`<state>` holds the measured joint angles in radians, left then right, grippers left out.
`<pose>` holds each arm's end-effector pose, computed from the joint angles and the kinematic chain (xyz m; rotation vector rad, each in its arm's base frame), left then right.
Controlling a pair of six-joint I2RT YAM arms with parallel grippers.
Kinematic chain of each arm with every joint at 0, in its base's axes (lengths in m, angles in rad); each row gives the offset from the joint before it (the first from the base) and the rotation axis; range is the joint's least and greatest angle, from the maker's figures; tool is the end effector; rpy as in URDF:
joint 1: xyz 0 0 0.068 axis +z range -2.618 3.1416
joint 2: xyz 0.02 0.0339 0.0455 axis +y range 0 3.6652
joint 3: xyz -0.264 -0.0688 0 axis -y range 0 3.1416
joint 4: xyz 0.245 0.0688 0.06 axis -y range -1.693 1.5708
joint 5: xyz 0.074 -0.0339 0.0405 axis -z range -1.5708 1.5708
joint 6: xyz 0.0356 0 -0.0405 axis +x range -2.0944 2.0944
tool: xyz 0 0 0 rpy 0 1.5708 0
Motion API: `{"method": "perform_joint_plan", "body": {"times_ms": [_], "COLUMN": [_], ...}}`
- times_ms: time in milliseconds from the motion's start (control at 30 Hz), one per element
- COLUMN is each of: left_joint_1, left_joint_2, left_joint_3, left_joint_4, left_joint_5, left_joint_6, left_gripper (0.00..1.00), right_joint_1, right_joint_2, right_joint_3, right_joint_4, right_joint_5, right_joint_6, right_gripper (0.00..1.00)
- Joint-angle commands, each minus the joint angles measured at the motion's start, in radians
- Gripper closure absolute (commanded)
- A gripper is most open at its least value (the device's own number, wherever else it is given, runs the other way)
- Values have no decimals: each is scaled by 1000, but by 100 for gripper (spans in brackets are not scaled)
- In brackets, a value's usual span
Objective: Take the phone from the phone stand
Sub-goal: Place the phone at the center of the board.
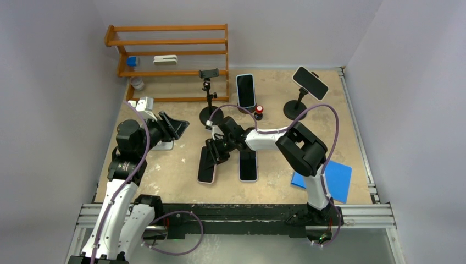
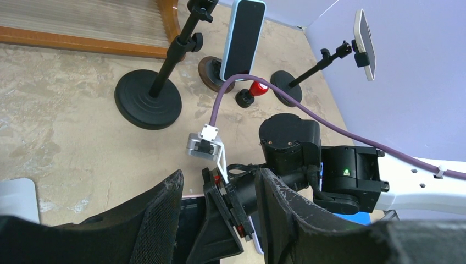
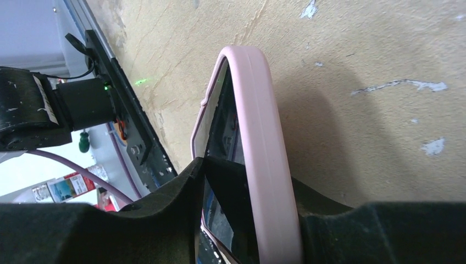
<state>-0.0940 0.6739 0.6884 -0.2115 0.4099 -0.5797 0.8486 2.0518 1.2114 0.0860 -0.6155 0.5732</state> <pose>0.1604 -0.0294 0.3209 -0.1353 1.8252 -0.8430 0.2658 0.3328 0.1345 -0.7049 2.5048 1.3484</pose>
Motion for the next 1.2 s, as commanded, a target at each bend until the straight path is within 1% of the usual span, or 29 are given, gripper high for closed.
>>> {"method": "perform_joint_plan", "body": {"times_ms": [0,133,200,267,333,567,1167], "left_joint_1": [-7,-8,-7,-7,-7,-7,-8], "left_joint_2": [-10,-6,-5,-4,-3,-2,-5], "left_joint_3": [-2,-2,-3,-4,-4,-6,-6], "left_joint_4": [20,22,22,23,25,26,23], "left_joint_5": [-9,-7,-4,-3,-1,3,0], "left_joint_6": [20,21,19,19,19,17,18], "left_gripper": [51,51,51,51,51,51,51], "right_joint_1": [-54,-61,-62,-62,-62,-62,-76], "right_joint_2": [-13,-20,-27,-32,-33,-25,-28], "right_joint_3": [-26,-41,-52,-60,-63,-62,-78], "right_joint_4": [-30,-27,-21,-14,-11,-16,-28], "right_joint_5": [258,272,276,277,274,293,387], "right_joint_6": [-104,-114,-121,-127,-133,-130,-129], "right_gripper": [56,54,49,41,39,37,38]}}
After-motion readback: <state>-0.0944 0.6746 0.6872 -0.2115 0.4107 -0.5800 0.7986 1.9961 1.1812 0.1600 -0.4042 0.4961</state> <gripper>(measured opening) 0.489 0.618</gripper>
